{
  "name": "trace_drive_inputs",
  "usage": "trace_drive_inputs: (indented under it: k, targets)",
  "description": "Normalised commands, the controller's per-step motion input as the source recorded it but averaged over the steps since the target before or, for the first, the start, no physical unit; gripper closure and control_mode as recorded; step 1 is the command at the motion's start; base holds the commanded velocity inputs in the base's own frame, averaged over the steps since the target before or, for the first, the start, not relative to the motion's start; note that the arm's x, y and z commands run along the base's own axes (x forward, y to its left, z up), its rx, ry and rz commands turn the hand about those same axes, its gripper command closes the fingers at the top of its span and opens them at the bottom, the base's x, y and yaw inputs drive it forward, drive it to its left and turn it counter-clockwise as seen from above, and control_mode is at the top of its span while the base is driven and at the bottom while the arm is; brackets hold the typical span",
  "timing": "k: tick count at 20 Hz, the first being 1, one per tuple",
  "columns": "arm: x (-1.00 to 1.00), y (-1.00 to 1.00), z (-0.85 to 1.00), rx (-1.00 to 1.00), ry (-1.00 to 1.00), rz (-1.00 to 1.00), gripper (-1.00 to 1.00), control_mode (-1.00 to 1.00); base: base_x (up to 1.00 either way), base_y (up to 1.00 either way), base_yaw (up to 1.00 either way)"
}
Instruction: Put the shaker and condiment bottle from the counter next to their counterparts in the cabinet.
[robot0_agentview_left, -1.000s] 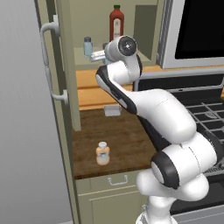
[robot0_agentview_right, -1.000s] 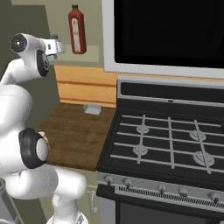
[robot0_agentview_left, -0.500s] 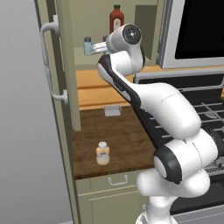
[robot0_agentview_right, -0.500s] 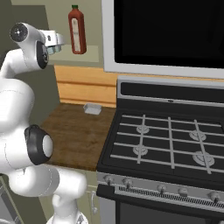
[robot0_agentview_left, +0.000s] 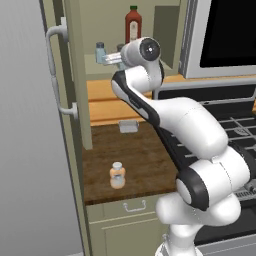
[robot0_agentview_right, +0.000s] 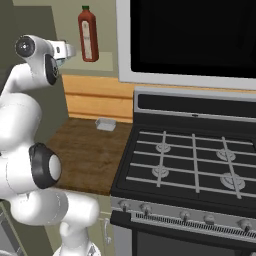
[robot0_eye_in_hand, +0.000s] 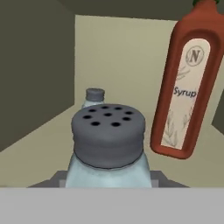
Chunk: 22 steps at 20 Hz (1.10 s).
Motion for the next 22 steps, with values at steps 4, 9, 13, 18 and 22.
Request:
trace_drive_inputs:
  k: [4, 9, 13, 18, 22]
  targets:
    - [0.10, -0.10, -0.04, 0.17, -0.03, 0.00, 1.00, -1.00, 0.00, 0.00, 0.00]
    - [0.02, 0.00, -0.02, 0.19, 0.00, 0.00, 1.00, -1.00, 0.00, 0.00, 0.00]
    - [0.09, 0.53, 0.00, -0.06, -0.07, 0.00, 1.00, -1.00, 0.00, 0.00, 0.00]
    - [0.21, 0.82, 0.01, -0.16, -0.12, 0.00, 1.00, -1.00, 0.00, 0.00, 0.00]
    - [0.06, 0.07, 0.00, -0.01, 0.00, 0.00, 1.00, -1.00, 0.00, 0.00, 0.00]
